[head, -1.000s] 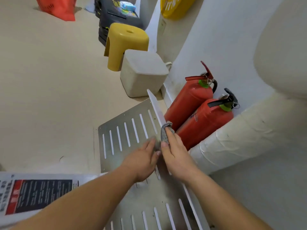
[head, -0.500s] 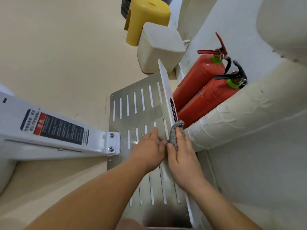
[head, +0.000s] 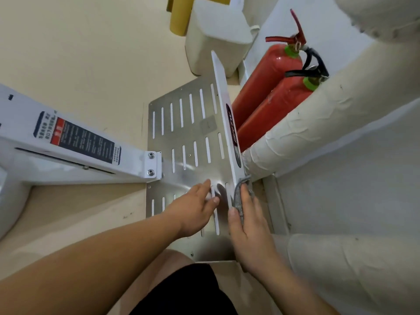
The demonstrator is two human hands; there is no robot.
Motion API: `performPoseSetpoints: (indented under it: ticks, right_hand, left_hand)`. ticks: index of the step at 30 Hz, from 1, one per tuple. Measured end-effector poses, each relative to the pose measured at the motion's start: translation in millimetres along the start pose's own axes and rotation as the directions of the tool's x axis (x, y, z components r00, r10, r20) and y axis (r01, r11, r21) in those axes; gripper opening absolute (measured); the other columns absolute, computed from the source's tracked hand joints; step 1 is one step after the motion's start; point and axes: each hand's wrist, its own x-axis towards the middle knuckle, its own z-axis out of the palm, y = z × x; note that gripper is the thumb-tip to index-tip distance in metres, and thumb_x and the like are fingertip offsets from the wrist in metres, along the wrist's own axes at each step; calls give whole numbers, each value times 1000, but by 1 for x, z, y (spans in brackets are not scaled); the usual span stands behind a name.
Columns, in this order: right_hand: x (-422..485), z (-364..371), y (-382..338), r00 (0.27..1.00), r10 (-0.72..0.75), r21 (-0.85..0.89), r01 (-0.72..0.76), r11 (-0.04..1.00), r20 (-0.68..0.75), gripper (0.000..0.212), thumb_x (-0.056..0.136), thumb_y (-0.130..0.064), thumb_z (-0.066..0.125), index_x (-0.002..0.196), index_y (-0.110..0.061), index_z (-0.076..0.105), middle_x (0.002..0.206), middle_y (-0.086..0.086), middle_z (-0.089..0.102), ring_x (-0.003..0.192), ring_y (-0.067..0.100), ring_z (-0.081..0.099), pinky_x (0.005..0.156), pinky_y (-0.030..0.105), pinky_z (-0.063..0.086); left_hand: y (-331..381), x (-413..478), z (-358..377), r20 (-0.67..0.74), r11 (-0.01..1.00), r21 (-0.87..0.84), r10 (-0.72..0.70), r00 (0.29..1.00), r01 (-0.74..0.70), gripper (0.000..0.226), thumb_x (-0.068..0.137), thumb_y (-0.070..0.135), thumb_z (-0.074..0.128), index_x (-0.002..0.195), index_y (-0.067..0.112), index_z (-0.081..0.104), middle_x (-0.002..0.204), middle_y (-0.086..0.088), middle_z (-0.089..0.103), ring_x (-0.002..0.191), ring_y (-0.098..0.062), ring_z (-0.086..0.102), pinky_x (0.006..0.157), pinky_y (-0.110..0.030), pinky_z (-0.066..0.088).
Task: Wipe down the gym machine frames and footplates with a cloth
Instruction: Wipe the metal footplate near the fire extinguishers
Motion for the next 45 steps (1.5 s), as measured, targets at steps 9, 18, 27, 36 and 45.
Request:
performPoseSetpoints:
  ticks: [9,18,27,36,45]
  right_hand:
    - [111,-5,-35,1000,20,27,-20,999,0,60,108,-46,32,161,-45,3,172,-4,2,156,29,15,126,51,19]
    - [3,-1,-4,999,-42,-71,40,997,-30,65,105,-45,37,164,-30,12,167,-2,24,150,19,31,116,34,32]
    - [-48,-32,-41,994,-95,202,105,974,-61,49,101,-47,40,149,-41,44,145,-37,48,136,-15,41,107,10,38]
    - [35,-9,-146,998,-54,643,30,766,18,33,108,-42,44,138,-41,57,128,-12,67,120,8,63,107,43,51]
    - [39,-28,-283,985,125,793,-171,585,120,37,103,-45,46,97,-23,75,100,9,75,94,28,71,85,48,57]
  left_hand:
    - [4,4,-27,-107,999,-30,-25,994,21,68,107,55,27,164,25,5,172,2,9,157,-22,18,126,-38,20]
    - [4,-2,-37,-58,999,31,-7,998,9,67,108,53,28,164,21,12,171,-2,15,157,-23,16,127,-41,18]
    - [37,-2,-70,-116,997,-82,6,993,-16,52,109,49,32,144,17,52,151,-8,51,140,-28,45,113,-39,36]
    - [21,-61,-175,-140,866,-480,-234,962,140,39,103,47,53,118,13,66,117,-9,68,108,-26,67,91,-38,53]
    - [36,-116,-256,-279,543,-839,-369,886,-38,18,92,9,73,109,7,73,111,-17,74,93,-21,72,70,-29,62]
